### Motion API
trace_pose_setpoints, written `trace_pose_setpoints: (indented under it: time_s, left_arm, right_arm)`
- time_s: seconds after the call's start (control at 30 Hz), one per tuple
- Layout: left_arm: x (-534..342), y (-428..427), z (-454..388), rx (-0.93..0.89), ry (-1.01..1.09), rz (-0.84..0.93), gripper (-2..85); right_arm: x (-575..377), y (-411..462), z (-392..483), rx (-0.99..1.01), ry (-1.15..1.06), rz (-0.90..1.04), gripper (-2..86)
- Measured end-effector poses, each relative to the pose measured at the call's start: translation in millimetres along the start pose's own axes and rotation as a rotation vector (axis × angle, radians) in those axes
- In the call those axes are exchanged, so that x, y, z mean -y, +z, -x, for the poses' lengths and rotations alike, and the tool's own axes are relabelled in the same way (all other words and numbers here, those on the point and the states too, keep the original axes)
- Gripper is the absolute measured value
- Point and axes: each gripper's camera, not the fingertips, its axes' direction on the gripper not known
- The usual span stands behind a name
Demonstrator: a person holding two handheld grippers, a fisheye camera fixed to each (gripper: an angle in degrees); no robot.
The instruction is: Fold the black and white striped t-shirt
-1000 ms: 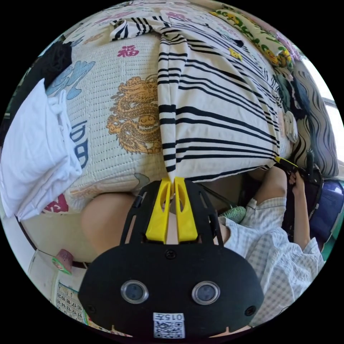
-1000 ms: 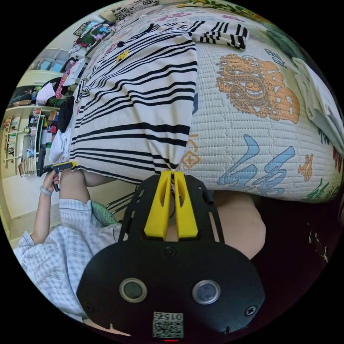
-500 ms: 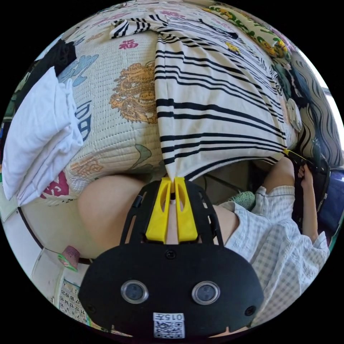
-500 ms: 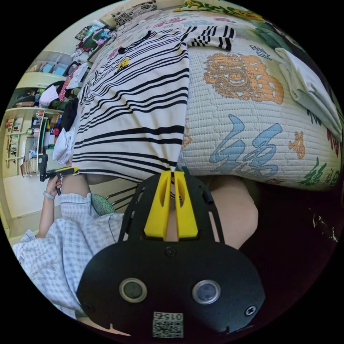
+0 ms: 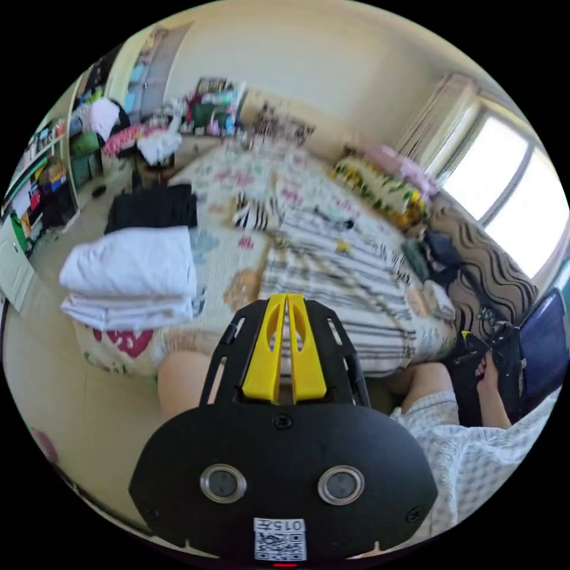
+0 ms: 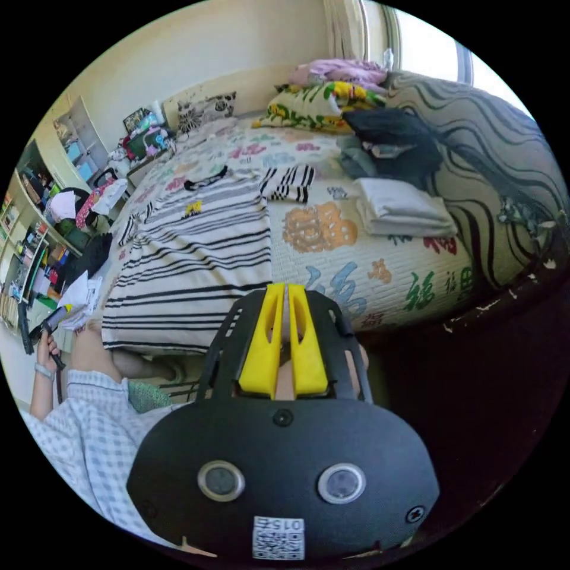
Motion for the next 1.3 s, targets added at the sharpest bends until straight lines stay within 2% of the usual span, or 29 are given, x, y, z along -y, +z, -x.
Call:
trace_pose_setpoints:
  time_s: [0.13,0.23,0.27,0.3,0.4,0.53,0.63,0.8,0.9,1.13,1.3]
  left_arm:
    - [-1,-95,-70,0.100,0.146,-0.397,-0.5]
    - [-16,-138,-120,0.181,0.253,-0.728,-0.4]
    - [-20,-144,-136,0.184,0.296,-0.795,-0.5]
    - [-18,-145,-142,0.171,0.311,-0.789,-0.5]
    - [-1,-121,-161,0.109,0.329,-0.653,-0.1]
    - [18,-75,-173,-0.004,0.265,-0.470,1.9]
    - [38,-36,-184,-0.105,0.237,-0.362,5.2]
    - [95,61,-232,-0.188,0.322,-0.110,8.5]
    - [138,131,-279,-0.217,0.405,0.024,8.9]
    - [202,333,-395,-0.247,0.524,0.302,7.4]
    - [265,444,-510,-0.327,0.643,0.323,7.7]
  right_arm:
    - [-37,-49,46,-0.137,-0.061,-0.442,-0.6]
    - [-54,-66,85,-0.220,-0.195,-0.633,-0.7]
    - [-58,-67,91,-0.232,-0.200,-0.674,-0.8]
    - [-68,-69,100,-0.263,-0.180,-0.767,-0.9]
    - [-90,-59,115,-0.312,-0.133,-0.980,-1.0]
    - [-79,-27,124,-0.233,-0.165,-0.759,-1.0]
    - [-73,-3,122,-0.176,-0.205,-0.704,-0.7]
    - [-35,54,91,-0.077,-0.178,-0.497,3.1]
    - [-6,96,59,0.006,-0.129,-0.388,6.7]
    - [66,200,-33,0.069,0.065,-0.196,6.7]
    - [121,257,-82,0.075,0.164,-0.170,7.3]
